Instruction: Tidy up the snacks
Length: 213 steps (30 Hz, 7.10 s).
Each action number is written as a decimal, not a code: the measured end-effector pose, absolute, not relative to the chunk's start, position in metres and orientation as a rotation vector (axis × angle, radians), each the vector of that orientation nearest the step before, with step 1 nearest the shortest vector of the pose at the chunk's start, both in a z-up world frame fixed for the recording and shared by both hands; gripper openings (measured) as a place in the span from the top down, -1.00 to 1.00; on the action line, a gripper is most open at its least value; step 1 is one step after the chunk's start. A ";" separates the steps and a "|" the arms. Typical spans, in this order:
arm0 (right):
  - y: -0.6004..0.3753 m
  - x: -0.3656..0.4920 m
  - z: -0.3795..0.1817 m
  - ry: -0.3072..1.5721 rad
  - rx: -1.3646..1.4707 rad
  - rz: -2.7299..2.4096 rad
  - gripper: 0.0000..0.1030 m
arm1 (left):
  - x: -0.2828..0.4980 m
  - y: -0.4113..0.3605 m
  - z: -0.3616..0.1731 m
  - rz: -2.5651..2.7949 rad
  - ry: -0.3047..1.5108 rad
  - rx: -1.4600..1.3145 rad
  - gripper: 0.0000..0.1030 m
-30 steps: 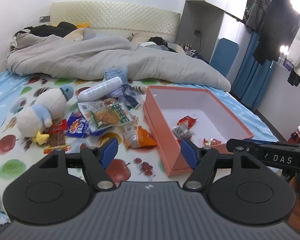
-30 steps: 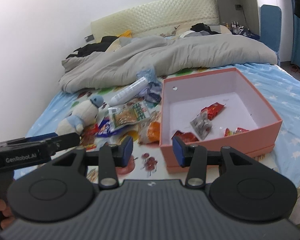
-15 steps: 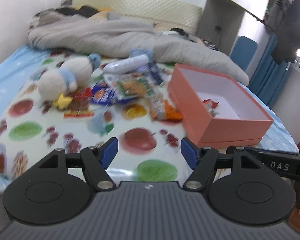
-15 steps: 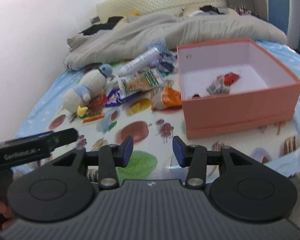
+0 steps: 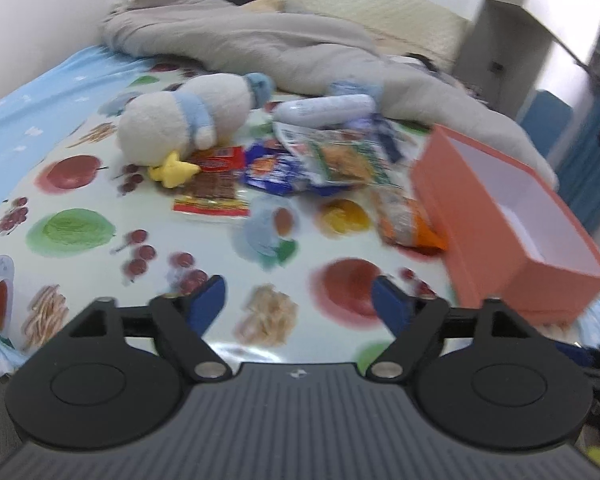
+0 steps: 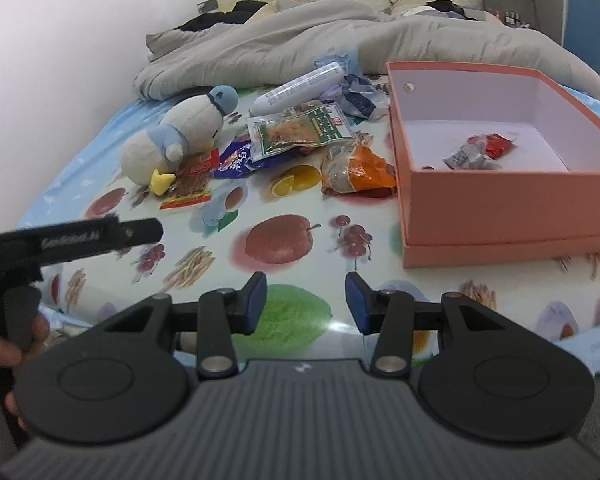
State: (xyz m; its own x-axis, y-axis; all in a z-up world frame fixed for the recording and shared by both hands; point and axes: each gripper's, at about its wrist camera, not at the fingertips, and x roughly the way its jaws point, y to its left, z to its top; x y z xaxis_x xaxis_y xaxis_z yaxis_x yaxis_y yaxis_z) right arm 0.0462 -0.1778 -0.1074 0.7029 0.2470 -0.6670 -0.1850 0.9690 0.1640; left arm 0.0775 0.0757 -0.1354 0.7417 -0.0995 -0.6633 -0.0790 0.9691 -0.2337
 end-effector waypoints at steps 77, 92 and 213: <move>-0.108 0.163 -0.171 0.778 -0.281 0.239 0.10 | 0.184 0.089 -0.209 -0.024 0.923 -0.184 0.70; -0.054 0.161 -0.155 0.698 -0.328 0.386 0.12 | 0.194 0.173 -0.204 0.049 0.854 -0.542 0.04; -0.061 0.177 -0.178 0.822 -0.264 0.503 -0.12 | 0.250 0.169 -0.255 -0.245 0.962 -0.903 0.82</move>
